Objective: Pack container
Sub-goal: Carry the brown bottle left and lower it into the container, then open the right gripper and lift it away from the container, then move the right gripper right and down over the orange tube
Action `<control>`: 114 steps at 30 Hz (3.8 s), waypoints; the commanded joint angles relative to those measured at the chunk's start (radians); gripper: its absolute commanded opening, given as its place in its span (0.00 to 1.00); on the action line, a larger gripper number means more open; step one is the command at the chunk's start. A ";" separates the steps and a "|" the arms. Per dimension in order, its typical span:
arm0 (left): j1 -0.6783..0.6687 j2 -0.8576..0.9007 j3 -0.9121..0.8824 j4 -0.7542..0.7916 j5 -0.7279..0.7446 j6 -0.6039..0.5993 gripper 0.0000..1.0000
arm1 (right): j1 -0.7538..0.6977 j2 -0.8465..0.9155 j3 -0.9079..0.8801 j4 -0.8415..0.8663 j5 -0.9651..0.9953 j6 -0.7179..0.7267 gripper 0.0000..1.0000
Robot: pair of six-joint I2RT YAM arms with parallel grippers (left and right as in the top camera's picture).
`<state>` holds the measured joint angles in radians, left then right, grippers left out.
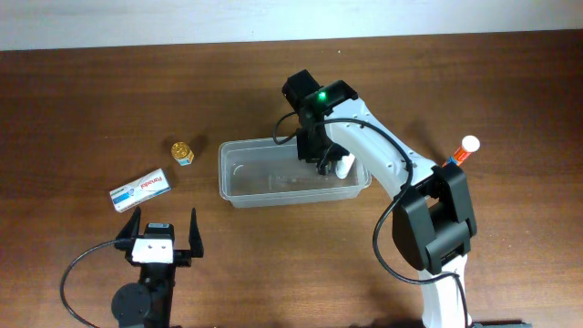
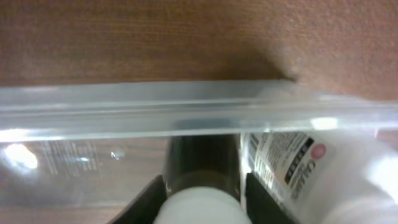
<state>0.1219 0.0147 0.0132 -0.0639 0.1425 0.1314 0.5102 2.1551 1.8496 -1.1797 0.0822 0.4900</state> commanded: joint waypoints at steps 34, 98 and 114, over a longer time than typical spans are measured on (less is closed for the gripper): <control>-0.001 -0.009 -0.005 -0.004 0.000 0.013 0.99 | -0.074 -0.200 0.404 -0.311 0.013 -0.058 0.40; -0.001 -0.009 -0.005 -0.004 0.000 0.013 0.99 | -0.830 -0.153 -0.045 -0.076 -0.254 -0.539 0.65; -0.001 -0.009 -0.005 -0.004 0.000 0.013 0.99 | -0.803 -0.071 -0.046 -0.070 -0.201 -0.530 0.56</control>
<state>0.1219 0.0147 0.0132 -0.0639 0.1425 0.1314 -0.2993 2.0697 1.8088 -1.2507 -0.1394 -0.0387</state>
